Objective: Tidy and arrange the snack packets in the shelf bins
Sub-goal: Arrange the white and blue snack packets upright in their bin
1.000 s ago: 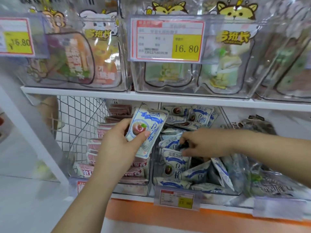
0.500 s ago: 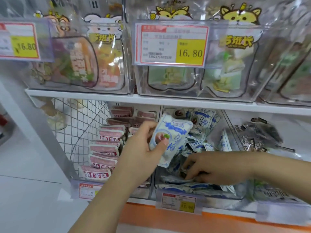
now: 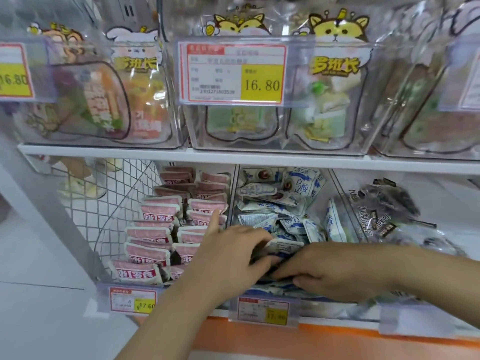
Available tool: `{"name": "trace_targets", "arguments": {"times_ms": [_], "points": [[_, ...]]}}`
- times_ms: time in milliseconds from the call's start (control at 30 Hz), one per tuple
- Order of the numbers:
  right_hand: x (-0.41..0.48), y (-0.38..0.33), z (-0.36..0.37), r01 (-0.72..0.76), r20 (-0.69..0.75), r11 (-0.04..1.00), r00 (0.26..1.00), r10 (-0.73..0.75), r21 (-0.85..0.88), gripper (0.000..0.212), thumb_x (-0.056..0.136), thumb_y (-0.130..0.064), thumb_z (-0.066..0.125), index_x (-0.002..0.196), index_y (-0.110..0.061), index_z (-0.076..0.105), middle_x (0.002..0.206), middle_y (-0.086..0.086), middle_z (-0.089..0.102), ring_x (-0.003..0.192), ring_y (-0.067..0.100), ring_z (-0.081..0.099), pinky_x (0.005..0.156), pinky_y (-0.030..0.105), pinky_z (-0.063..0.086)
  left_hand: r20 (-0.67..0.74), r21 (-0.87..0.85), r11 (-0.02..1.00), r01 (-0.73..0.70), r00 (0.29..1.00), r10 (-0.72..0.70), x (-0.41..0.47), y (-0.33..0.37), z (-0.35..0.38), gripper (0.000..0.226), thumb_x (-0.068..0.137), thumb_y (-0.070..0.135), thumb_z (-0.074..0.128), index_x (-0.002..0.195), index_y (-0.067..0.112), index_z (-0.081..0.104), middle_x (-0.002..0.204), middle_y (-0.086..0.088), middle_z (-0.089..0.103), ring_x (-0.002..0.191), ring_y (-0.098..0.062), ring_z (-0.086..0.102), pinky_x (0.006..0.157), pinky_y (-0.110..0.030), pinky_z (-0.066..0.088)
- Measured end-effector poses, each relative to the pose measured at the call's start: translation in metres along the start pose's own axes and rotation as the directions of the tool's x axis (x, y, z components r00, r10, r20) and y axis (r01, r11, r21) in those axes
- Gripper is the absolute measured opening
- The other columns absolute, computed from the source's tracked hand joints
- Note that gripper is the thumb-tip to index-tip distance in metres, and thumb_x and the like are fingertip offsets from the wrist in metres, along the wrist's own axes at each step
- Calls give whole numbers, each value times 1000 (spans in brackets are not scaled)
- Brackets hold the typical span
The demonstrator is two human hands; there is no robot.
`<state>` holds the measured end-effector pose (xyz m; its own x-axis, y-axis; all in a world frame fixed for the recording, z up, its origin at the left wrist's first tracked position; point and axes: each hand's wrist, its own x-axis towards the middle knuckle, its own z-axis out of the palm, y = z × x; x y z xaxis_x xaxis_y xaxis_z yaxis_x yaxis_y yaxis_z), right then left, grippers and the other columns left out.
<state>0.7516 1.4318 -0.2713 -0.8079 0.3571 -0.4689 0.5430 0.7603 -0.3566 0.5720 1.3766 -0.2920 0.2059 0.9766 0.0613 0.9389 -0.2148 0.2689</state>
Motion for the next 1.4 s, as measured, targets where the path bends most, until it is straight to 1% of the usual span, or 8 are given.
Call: {"name": "trace_targets", "arguments": {"times_ms": [300, 400, 567, 700, 867, 1067, 1200, 1400], "points": [[-9, 5, -15, -43, -31, 992, 998, 47, 118, 33, 98, -24, 44, 126, -34, 58, 118, -20, 63, 97, -4, 58, 86, 14, 44, -90, 2, 998, -58, 994, 58, 3, 2, 2, 37, 94, 42, 48, 129, 41, 39, 119, 18, 61, 111, -5, 56, 115, -37, -15], [-11, 6, -21, -37, -46, 993, 998, 42, 109, 28, 95, -21, 50, 116, -32, 66, 109, -21, 67, 92, -9, 59, 77, 7, 42, -111, 31, 995, -96, 989, 99, 7, 4, 7, 14, 93, 39, 51, 103, 33, 58, 99, 16, 65, 92, -7, 62, 117, -45, -6], [-6, 27, -39, -110, -334, 993, 935, 116, 38, 23, 89, -26, 61, 111, -31, 65, 102, -24, 63, 90, -11, 57, 80, 8, 44, -84, 169, 986, -9, 996, 24, 1, 0, -5, 15, 94, 34, 42, 107, 36, 50, 91, 15, 64, 93, -6, 58, 114, -40, -20], [17, 27, -26, -110, -150, 994, 983, 106, -25, 28, 95, -27, 53, 122, -24, 60, 115, -13, 64, 96, -1, 58, 82, 10, 41, -20, 201, 979, 27, 1000, -23, -7, -5, -11, 48, 94, 29, 44, 138, 43, 33, 116, 17, 58, 122, 1, 38, 113, -45, -18], [33, 21, -15, -72, -150, 996, 986, 79, 49, 19, 95, -24, 54, 105, -17, 68, 90, -7, 67, 72, -1, 55, 69, 15, 42, 44, 115, 993, 7, 999, -12, -11, -5, -3, 47, 93, 34, 42, 138, 41, 37, 138, 20, 43, 138, 1, 16, 112, -45, -18], [33, 29, -22, -17, -154, 980, 987, 48, 200, 27, 97, -29, 49, 112, -17, 68, 103, -5, 70, 88, 4, 63, 80, 17, 48, 98, 181, 983, -19, 995, 2, -9, -7, 4, 33, 100, 28, 41, 129, 41, 50, 127, 18, 57, 136, -4, 24, 113, -52, -17], [57, 41, -34, -56, -166, 995, 984, 69, 78, 26, 96, -18, 52, 118, -23, 65, 114, -12, 67, 92, -5, 58, 77, 2, 40, 69, 188, 982, -20, 998, 7, -10, -10, 7, 38, 98, 16, 45, 127, 41, 51, 124, 13, 59, 135, -5, 24, 110, -49, -21], [103, 57, -18, -47, -7, 988, 999, 46, -145, 35, 91, -20, 60, 126, -21, 59, 123, -3, 62, 94, 7, 53, 90, 26, 44, 66, 186, 982, -15, 998, 3, -9, -14, 12, 39, 94, 11, 51, 124, 37, 54, 129, 3, 55, 135, -5, 20, 108, -46, -22]]}}
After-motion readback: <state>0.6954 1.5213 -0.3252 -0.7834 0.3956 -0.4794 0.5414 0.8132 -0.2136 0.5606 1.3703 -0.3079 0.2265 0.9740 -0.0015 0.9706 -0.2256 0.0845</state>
